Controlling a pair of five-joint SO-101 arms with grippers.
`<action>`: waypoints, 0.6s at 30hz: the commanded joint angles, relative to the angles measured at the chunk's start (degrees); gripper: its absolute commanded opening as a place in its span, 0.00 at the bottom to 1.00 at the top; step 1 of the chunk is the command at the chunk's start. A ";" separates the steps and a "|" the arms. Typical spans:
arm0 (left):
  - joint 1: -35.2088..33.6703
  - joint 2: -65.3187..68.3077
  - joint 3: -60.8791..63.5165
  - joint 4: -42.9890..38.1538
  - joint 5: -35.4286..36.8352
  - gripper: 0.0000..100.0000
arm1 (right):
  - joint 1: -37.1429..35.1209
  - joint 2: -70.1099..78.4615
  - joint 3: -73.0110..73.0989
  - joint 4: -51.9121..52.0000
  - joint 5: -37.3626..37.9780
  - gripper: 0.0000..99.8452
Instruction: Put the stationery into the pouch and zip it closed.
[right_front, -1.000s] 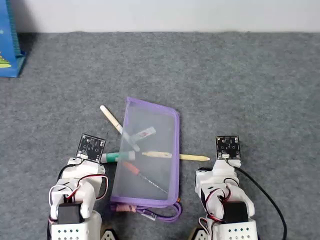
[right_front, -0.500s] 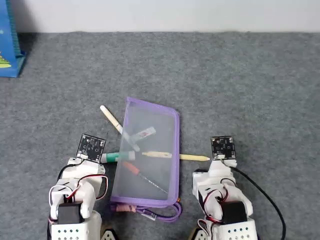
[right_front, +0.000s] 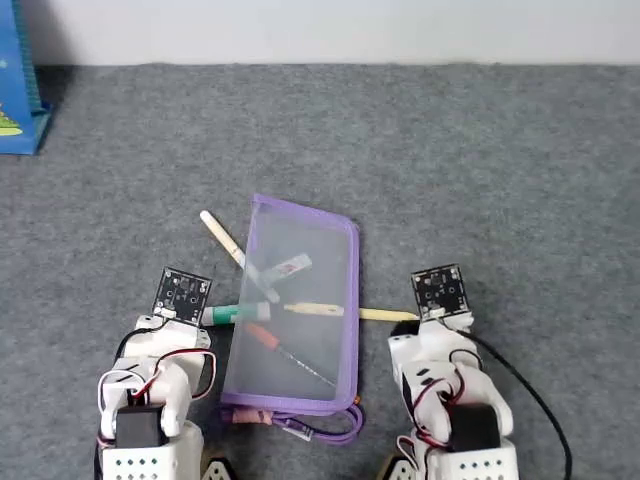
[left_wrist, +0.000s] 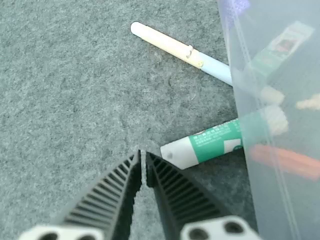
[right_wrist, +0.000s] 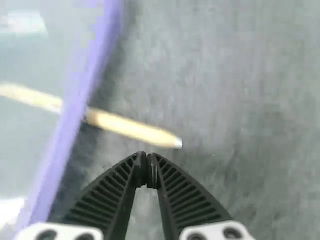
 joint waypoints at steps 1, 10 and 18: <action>-0.09 0.44 -0.57 -1.23 -0.35 0.02 | -1.71 -0.57 -9.23 0.84 1.32 0.01; -0.09 0.44 -0.57 -1.23 -0.35 0.02 | -15.52 16.75 -28.92 14.29 0.97 0.01; -0.09 0.44 -0.57 -1.23 -0.35 0.02 | -29.67 41.45 -35.60 17.01 -8.09 0.01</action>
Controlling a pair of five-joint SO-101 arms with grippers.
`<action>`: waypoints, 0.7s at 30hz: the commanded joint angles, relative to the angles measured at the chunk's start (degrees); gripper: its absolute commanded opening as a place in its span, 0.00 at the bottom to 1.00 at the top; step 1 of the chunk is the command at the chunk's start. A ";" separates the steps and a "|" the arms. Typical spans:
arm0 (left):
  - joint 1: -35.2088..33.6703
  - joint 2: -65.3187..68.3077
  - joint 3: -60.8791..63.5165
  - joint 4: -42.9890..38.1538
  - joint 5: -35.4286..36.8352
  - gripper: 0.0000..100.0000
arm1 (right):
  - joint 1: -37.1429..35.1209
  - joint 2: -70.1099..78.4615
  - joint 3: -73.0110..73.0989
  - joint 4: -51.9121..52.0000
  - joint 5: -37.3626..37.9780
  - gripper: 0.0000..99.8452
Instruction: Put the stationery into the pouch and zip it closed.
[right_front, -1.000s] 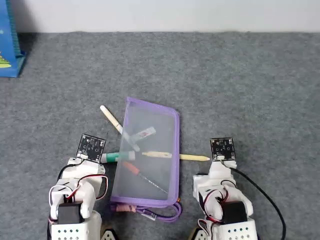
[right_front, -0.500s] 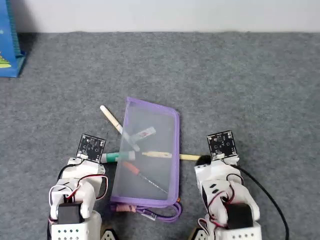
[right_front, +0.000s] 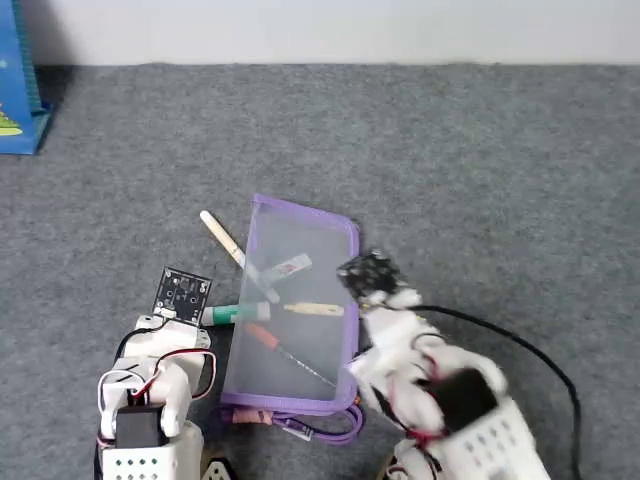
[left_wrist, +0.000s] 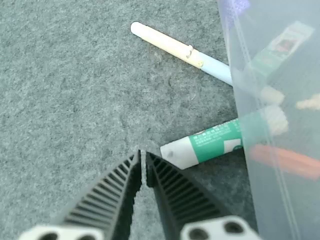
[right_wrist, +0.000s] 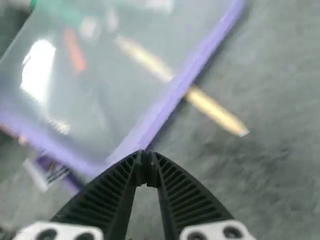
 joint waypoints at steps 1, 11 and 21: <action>-0.09 0.44 -0.57 -1.23 -0.35 0.02 | -6.73 8.40 -3.69 -0.84 -4.84 0.01; -0.09 0.44 -0.57 -1.23 -0.35 0.02 | -22.90 18.77 -3.69 -6.02 -10.02 0.27; -0.09 0.44 -0.57 -1.23 -0.35 0.02 | -33.89 25.36 -1.58 -15.25 -15.47 0.37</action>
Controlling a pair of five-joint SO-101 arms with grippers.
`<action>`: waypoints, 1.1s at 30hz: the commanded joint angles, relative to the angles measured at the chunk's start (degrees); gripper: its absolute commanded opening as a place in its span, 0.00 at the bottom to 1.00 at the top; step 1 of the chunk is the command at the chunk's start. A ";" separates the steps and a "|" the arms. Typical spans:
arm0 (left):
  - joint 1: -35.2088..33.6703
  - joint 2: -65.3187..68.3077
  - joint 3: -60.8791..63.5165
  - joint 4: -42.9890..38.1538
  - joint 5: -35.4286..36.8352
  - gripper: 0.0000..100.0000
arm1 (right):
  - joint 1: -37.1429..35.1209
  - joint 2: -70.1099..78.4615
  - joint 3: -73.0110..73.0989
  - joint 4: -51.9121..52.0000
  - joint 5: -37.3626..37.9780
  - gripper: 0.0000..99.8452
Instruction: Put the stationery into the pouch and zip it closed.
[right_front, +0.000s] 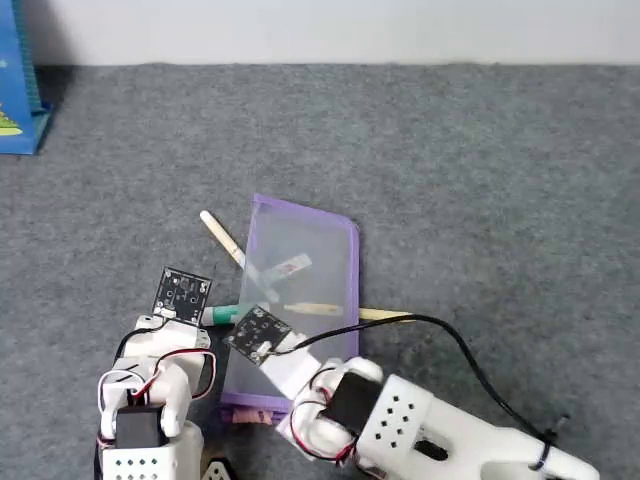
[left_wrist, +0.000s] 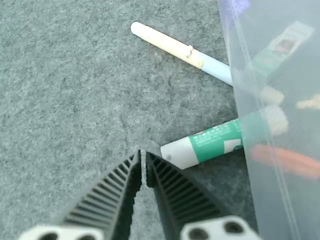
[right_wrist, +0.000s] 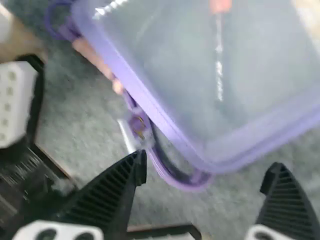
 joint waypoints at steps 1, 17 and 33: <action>-0.09 0.44 -0.57 -1.23 -0.35 0.02 | -1.71 3.03 -0.35 -6.29 -0.88 0.37; -0.09 0.44 -0.57 -1.23 -0.35 0.02 | 18.24 8.40 5.19 -24.40 6.59 0.37; -0.09 0.44 -0.57 -1.23 -0.35 0.02 | 26.95 -4.09 5.19 -22.64 11.96 0.37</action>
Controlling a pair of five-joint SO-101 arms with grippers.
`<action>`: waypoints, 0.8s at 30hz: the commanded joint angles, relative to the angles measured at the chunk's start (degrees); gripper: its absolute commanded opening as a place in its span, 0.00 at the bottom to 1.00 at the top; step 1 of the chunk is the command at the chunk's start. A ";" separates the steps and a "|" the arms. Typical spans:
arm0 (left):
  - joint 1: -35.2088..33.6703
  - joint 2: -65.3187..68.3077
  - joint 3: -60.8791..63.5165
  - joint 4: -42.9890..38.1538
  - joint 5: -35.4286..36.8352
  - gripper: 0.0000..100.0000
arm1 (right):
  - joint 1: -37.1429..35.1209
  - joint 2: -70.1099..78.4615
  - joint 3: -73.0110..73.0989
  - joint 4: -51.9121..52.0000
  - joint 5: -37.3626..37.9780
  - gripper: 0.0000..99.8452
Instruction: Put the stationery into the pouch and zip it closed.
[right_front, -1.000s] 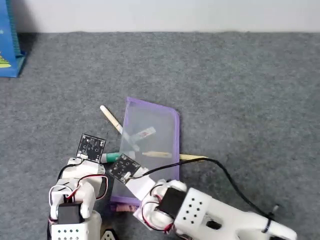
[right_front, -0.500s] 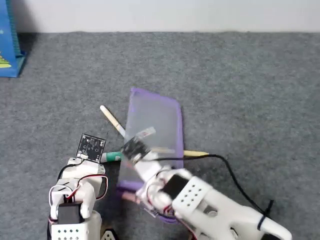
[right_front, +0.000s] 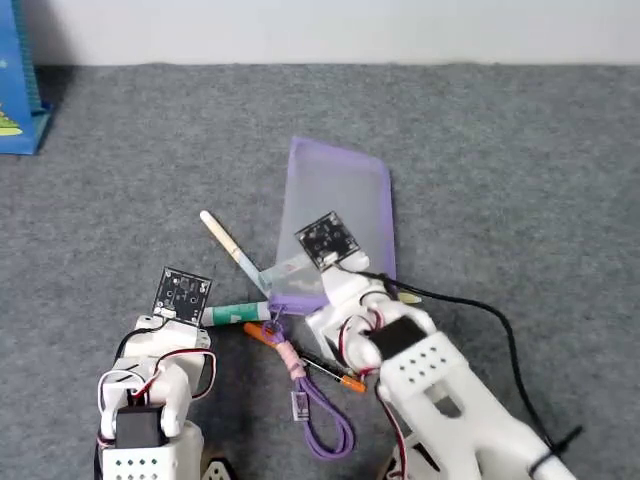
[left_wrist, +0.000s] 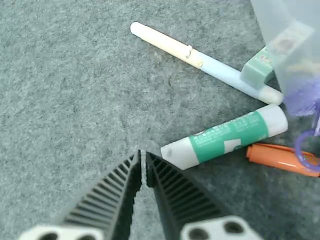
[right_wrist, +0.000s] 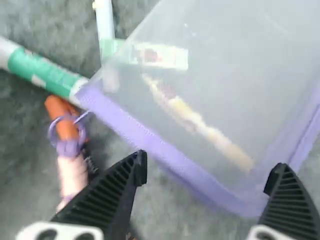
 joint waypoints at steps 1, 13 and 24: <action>-0.09 0.44 -0.57 -1.23 -0.35 0.02 | -5.67 -9.10 -0.70 7.78 -4.13 0.37; -0.09 0.44 -0.57 -1.23 -0.35 0.02 | -21.49 -9.89 -0.35 11.30 -14.86 0.37; -0.09 0.44 -0.57 -1.23 -0.35 0.02 | -21.41 14.55 -0.79 -6.99 -15.82 0.37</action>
